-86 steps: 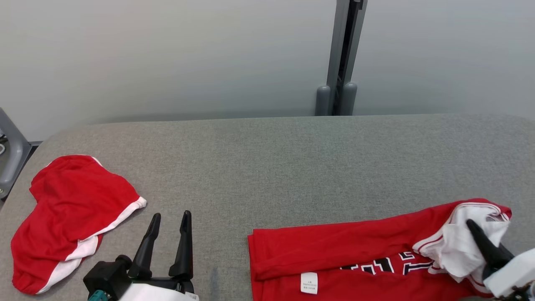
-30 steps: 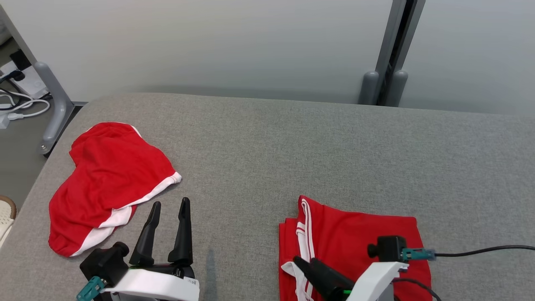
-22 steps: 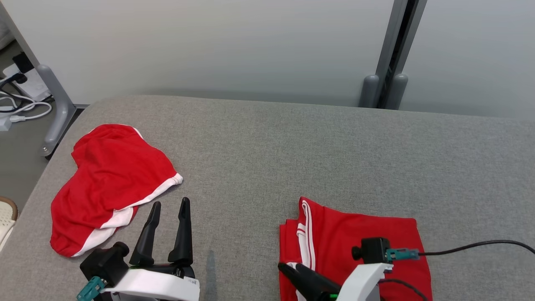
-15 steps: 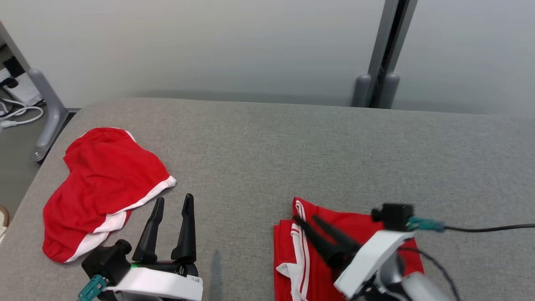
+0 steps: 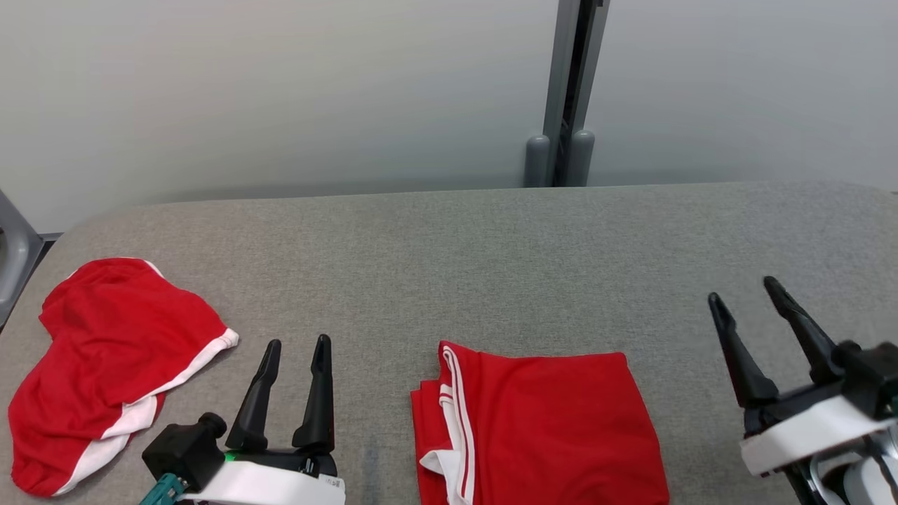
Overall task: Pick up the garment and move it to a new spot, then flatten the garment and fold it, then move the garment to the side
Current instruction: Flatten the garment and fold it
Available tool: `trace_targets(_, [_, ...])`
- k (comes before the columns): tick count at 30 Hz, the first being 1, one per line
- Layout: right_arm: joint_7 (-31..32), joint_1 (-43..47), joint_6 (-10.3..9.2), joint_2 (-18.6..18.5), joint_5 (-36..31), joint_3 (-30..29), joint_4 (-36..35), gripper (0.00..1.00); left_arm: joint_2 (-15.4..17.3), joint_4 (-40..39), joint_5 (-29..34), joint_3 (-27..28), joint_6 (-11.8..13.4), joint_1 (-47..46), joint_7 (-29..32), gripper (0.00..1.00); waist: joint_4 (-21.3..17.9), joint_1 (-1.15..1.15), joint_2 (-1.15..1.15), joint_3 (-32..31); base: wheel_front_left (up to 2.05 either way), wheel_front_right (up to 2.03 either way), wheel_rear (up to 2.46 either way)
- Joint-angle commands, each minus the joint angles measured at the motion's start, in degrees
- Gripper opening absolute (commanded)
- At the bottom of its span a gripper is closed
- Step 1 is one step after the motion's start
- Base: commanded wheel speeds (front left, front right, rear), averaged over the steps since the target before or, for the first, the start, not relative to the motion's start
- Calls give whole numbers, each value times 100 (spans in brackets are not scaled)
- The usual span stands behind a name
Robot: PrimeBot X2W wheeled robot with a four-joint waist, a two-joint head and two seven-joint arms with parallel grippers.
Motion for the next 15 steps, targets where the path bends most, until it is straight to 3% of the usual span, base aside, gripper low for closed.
trace_targets(1, [-135, 229, 1, 110, -311, -210, -41, 100, 22, -65, 20, 42, 2, 93, -22, 100, -40, 0, 0, 11, 0, 0, 0])
trace_targets(7, [-349, 755, 1, 619, -781, -764, -136, 100, 23, -306, 24, 238, -25, 253, -22, 100, -62, 0, 0, 44, 0, 0, 0])
trace_targets(15, [-381, 1018, 0, 881, -1077, -997, -309, 100, 22, -401, 641, 306, 16, 334, -22, 100, -14, 0, 0, 87, 0, 0, 0])
